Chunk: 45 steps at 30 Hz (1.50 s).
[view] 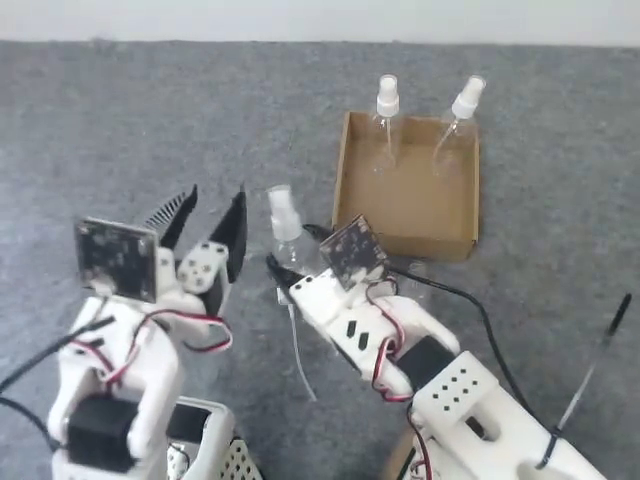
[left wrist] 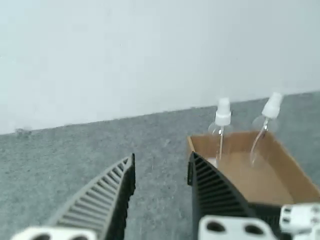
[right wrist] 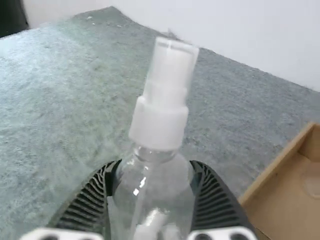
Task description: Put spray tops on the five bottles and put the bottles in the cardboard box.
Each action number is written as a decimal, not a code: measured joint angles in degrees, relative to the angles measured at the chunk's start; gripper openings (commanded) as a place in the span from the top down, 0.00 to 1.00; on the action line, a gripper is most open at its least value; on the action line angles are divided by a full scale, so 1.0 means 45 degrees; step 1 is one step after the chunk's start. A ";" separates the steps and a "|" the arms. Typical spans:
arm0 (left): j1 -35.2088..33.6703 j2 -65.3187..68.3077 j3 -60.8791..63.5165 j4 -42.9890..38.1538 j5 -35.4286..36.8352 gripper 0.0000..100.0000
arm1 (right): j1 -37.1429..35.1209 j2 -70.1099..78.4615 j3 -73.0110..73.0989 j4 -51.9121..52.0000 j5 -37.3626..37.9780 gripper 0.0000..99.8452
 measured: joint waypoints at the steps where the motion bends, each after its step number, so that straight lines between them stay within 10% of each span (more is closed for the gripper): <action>1: 0.0000 -0.0274 0.0567 -0.0313 0.0000 0.84 | 0.0274 0.0000 -0.0293 0.0352 0.0000 0.99; 28: 0.2481 -0.0801 0.5900 -0.3067 -0.0020 0.75 | 0.1485 0.6818 -1.3128 0.7580 -0.0039 0.99; 45: 0.2540 -0.0801 0.5958 -0.3302 -0.0078 0.75 | 0.0762 0.4904 -1.2816 0.9788 -0.0078 0.99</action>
